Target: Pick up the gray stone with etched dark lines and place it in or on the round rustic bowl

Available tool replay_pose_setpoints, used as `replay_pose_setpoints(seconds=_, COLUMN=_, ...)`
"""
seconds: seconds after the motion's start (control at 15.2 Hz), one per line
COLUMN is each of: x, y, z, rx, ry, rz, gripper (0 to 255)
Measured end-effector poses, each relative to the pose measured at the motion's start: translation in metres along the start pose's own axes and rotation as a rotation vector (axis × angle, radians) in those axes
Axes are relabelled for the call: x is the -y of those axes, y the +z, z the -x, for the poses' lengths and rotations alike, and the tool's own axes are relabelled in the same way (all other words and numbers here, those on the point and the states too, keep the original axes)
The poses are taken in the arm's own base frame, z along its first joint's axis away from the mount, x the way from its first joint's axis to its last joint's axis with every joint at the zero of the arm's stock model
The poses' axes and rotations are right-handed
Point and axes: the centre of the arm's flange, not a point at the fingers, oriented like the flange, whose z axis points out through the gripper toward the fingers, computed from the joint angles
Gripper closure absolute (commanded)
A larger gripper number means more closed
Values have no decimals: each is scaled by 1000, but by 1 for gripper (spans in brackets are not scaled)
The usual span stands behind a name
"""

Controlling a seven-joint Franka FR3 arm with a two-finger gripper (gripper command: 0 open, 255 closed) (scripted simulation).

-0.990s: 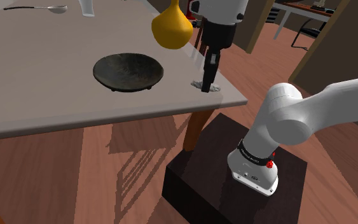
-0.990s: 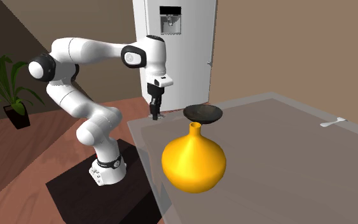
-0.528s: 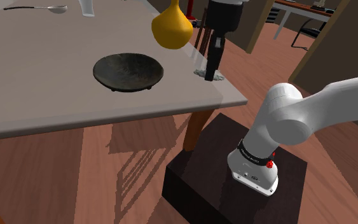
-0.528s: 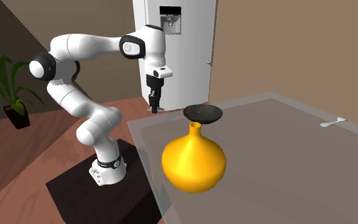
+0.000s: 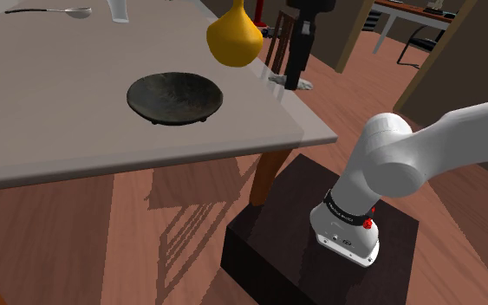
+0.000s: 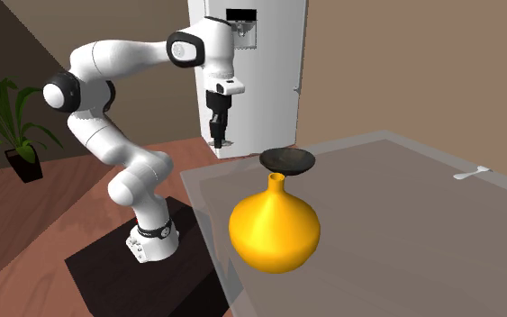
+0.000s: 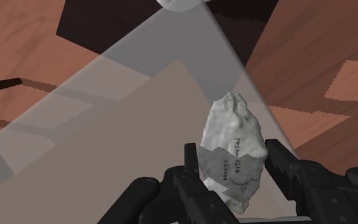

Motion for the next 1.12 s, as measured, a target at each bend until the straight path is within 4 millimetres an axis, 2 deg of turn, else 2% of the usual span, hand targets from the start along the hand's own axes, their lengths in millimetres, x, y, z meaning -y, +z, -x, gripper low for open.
replay_pose_setpoints(seconds=0.2, x=1, y=-14, z=1, rx=0, ry=0, rz=0, gripper=255)
replay_pose_setpoints(seconds=0.33, x=1, y=-17, z=-15, rx=0, ry=0, rz=1, gripper=255)
replay_pose_setpoints(seconds=0.73, x=16, y=-26, z=-87, rx=1, ry=0, rz=1, gripper=255)
replay_pose_setpoints(seconds=1.12, x=31, y=-33, z=-169, rx=1, ry=0, rz=1, gripper=255)
